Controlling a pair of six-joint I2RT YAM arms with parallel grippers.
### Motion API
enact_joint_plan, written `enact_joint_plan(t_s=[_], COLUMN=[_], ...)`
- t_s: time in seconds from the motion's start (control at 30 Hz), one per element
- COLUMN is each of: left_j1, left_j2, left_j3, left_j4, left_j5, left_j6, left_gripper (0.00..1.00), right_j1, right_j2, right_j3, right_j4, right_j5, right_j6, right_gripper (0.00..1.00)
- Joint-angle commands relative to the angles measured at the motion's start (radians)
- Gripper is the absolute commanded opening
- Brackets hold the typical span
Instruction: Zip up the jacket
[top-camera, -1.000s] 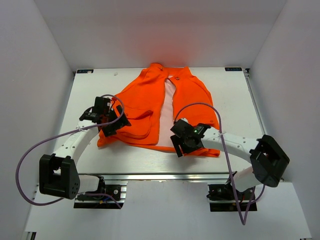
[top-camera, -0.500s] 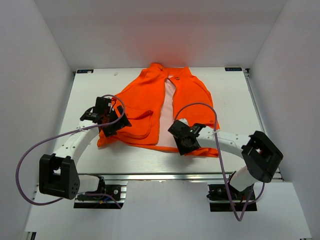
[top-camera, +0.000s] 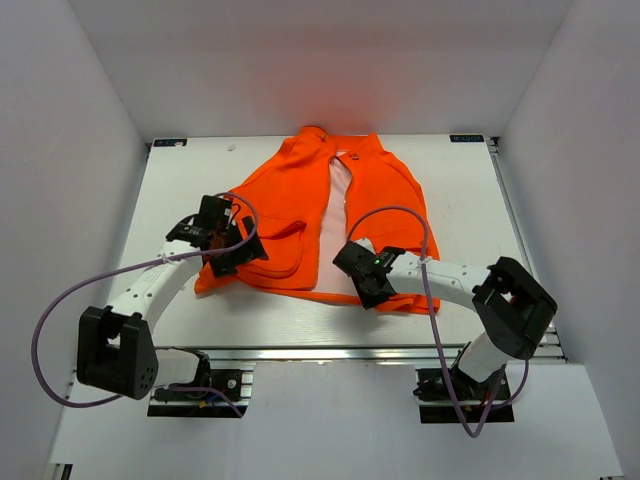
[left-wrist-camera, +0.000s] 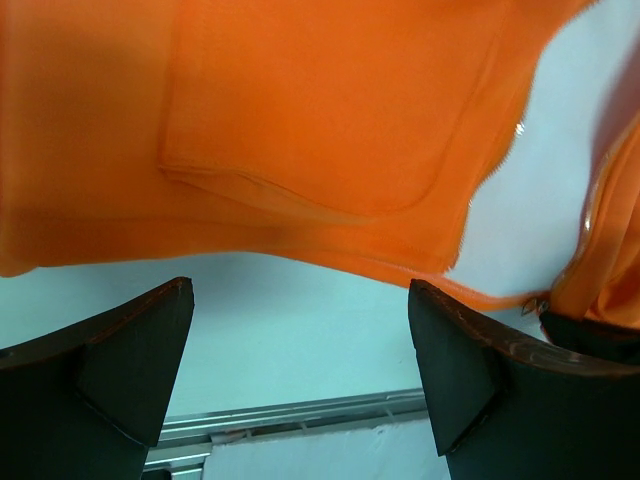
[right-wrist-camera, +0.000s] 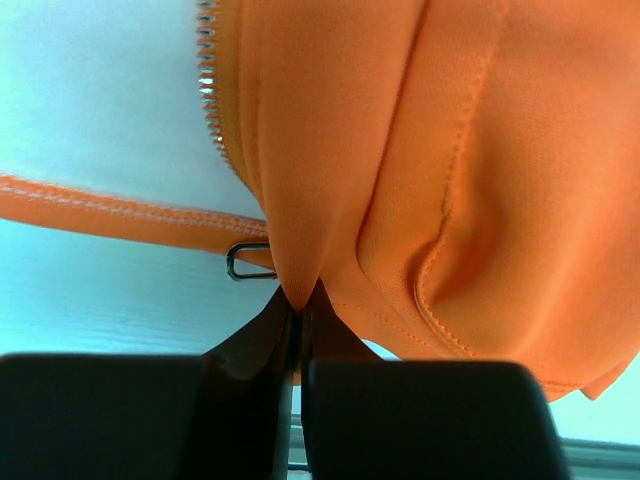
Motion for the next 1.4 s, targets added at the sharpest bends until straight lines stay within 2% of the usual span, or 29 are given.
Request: enact_joint_plan(t_s=[0.0, 0.1, 0.33, 0.47, 0.7, 0.9, 1.07, 1.17, 1.37], left_j1=[-0.075, -0.207, -0.367, -0.404, -0.445, -0.46, -0.494, -0.503, -0.504], left_j2=[0.011, 0.074, 0.226, 0.327, 0.485, 0.551, 0.586, 0.603, 0.626], left_j3=[0.065, 0.12, 0.186, 0.255, 0.346, 0.366, 0.384, 0.386, 0.387], left_j4=[-0.021, -0.048, -0.018, -0.035, -0.07, -0.059, -0.081, -0.093, -0.088], left_j5=[-0.026, -0.056, -0.048, -0.091, -0.141, -0.201, -0.259, -0.28, -0.295], left_j6=[0.044, 0.07, 0.122, 0.123, 0.108, 0.061, 0.03, 0.015, -0.007], left_gripper=[0.98, 0.98, 0.98, 0.98, 0.89, 0.78, 0.77, 0.72, 0.55], right_j1=[0.002, -0.013, -0.145, -0.214, -0.245, -0.256, -0.271, -0.28, -0.289], right_j2=[-0.038, -0.11, -0.38, -0.497, -0.512, -0.515, -0.514, -0.515, -0.521], right_j3=[0.032, 0.032, -0.095, -0.174, -0.226, -0.248, -0.257, -0.263, -0.278], right_j4=[0.058, 0.087, 0.196, 0.238, 0.252, 0.27, 0.263, 0.263, 0.263], right_j5=[-0.069, -0.109, -0.29, -0.344, -0.378, -0.384, -0.378, -0.376, -0.369], right_j6=[-0.024, -0.036, -0.047, -0.051, -0.036, -0.034, -0.036, -0.036, -0.033], right_gripper=[0.0, 0.0, 0.0, 0.0, 0.0, 0.0, 0.0, 0.0, 0.0])
